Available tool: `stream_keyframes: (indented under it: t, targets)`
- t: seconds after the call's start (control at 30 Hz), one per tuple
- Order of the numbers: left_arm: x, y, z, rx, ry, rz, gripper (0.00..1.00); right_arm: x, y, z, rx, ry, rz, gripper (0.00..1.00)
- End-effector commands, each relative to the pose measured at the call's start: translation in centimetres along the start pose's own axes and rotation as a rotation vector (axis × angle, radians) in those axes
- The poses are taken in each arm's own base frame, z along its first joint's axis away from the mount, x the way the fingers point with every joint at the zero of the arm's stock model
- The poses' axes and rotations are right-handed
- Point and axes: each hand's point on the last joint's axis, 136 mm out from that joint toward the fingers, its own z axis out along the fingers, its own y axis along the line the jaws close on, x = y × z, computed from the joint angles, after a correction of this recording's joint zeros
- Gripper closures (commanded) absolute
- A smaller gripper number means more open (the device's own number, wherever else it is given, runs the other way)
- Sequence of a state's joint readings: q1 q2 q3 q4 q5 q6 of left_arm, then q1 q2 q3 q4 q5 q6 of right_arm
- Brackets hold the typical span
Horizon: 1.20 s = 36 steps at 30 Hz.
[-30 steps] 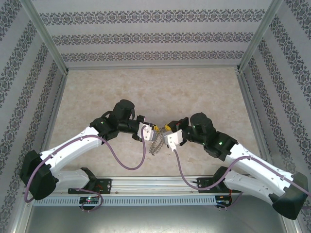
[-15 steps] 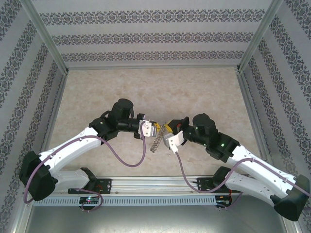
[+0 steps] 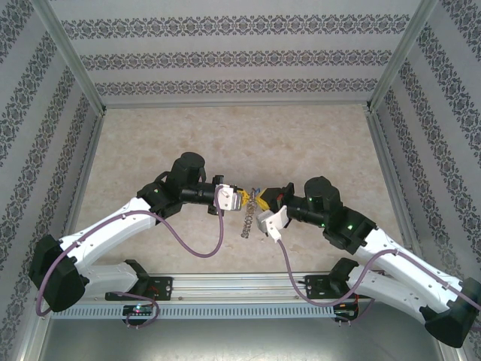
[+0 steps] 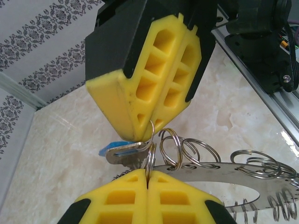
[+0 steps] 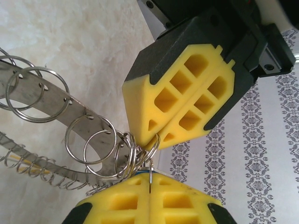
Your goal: Put the keys on the keyring
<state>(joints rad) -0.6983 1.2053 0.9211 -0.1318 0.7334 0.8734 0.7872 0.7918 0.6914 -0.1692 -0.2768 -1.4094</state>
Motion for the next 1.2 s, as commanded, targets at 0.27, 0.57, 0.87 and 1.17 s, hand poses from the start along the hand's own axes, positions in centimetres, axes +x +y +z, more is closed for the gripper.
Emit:
stream_keyframes:
  t: [0.27,0.57,0.87,1.17]
  targets:
    - [-2.1,-0.1,-1.0,0.013,-0.09,0.034,1.0,0.1,-0.3,0.0,0.015,0.007,-0.001,1.0]
    - [-3.1,-0.2,-1.5,0.024,-0.113,0.043,1.0,0.5,-0.2,-0.8,0.029,0.014,0.015,1.0]
    - [-3.5,0.6,-1.4,0.001,-0.125,0.03,1.0,-0.3,0.3,-0.7,0.008,-0.016,-0.024,1.0]
    - [-3.7,0.8,-1.5,-0.007,-0.129,0.022,1.0,-0.3,0.9,-0.2,-0.008,-0.002,-0.07,1.0]
